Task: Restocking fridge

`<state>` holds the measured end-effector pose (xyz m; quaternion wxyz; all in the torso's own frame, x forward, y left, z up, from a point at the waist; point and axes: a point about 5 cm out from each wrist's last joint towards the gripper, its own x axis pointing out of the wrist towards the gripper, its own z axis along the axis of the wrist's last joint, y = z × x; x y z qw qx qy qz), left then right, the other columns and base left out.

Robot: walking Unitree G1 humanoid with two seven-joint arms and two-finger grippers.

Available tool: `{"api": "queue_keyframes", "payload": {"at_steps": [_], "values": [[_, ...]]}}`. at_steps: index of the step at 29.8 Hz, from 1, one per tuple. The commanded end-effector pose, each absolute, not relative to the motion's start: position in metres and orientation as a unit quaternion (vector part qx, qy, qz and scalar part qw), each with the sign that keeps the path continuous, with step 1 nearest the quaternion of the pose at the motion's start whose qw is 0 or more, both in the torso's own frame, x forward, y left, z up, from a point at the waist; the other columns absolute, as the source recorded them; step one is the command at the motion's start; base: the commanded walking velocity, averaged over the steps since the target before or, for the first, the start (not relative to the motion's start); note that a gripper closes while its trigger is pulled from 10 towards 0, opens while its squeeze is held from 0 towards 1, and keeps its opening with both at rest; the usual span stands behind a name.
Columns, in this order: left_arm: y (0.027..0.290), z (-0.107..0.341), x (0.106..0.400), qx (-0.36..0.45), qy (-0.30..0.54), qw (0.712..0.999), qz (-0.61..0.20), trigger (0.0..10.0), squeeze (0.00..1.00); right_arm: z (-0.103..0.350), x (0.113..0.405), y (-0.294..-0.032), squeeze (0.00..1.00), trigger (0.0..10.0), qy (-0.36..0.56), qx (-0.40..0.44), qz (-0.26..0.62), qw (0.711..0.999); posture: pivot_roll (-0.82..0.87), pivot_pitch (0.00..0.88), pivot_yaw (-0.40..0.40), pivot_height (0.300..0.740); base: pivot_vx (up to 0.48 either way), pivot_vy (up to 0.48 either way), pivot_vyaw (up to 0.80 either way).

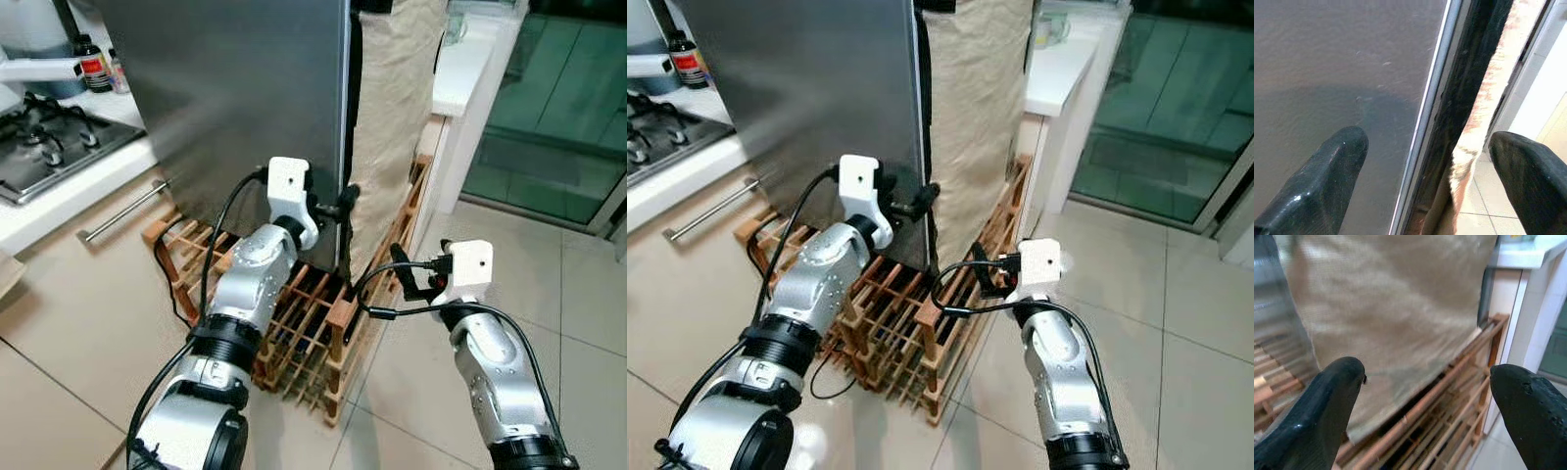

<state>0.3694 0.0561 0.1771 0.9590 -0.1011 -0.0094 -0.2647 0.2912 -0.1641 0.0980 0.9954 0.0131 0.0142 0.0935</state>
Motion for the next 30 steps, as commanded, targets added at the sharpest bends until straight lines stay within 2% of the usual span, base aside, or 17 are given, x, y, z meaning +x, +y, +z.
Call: {"api": "queue_keyframes", "payload": {"at_steps": [1, 11, 16, 19, 24, 30], "values": [[0.048, 0.186, 0.369, -0.100, -0.021, 0.952, -0.288, 10.0, 0.00, 0.099, 0.288, -0.171, 0.04, 10.0, 0.015, 0.014, 0.087, 0.996, -0.23, 0.000, 0.095, 0.740, 0.000, 0.000, 0.00], [0.029, 0.192, 0.362, -0.112, -0.026, 0.940, -0.321, 10.0, 0.00, 0.100, 0.285, -0.170, 0.04, 10.0, 0.019, 0.017, 0.083, 0.996, -0.23, 0.000, 0.105, 0.740, 0.000, 0.000, 0.00], [0.034, 0.185, 0.367, -0.091, -0.017, 0.952, -0.292, 10.0, 0.00, 0.100, 0.285, -0.169, 0.04, 10.0, 0.021, 0.018, 0.082, 0.996, -0.23, 0.000, 0.107, 0.740, 0.000, 0.000, 0.00], [0.043, 0.183, 0.375, -0.081, -0.008, 0.965, -0.247, 10.0, 0.00, 0.100, 0.285, -0.169, 0.04, 10.0, 0.022, 0.018, 0.082, 0.996, -0.23, 0.000, 0.108, 0.740, 0.000, 0.000, 0.00], [0.048, 0.185, 0.380, -0.100, -0.007, 0.970, -0.222, 10.0, 0.00, 0.100, 0.284, -0.169, 0.04, 10.0, 0.022, 0.018, 0.081, 0.996, -0.24, 0.000, 0.111, 0.740, 0.000, 0.000, 0.00], [0.036, 0.193, 0.379, -0.128, -0.016, 0.957, -0.259, 10.0, 0.00, 0.101, 0.284, -0.170, 0.04, 10.0, 0.022, 0.017, 0.082, 0.996, -0.24, 0.000, 0.110, 0.740, 0.000, 0.000, 0.00]]}}
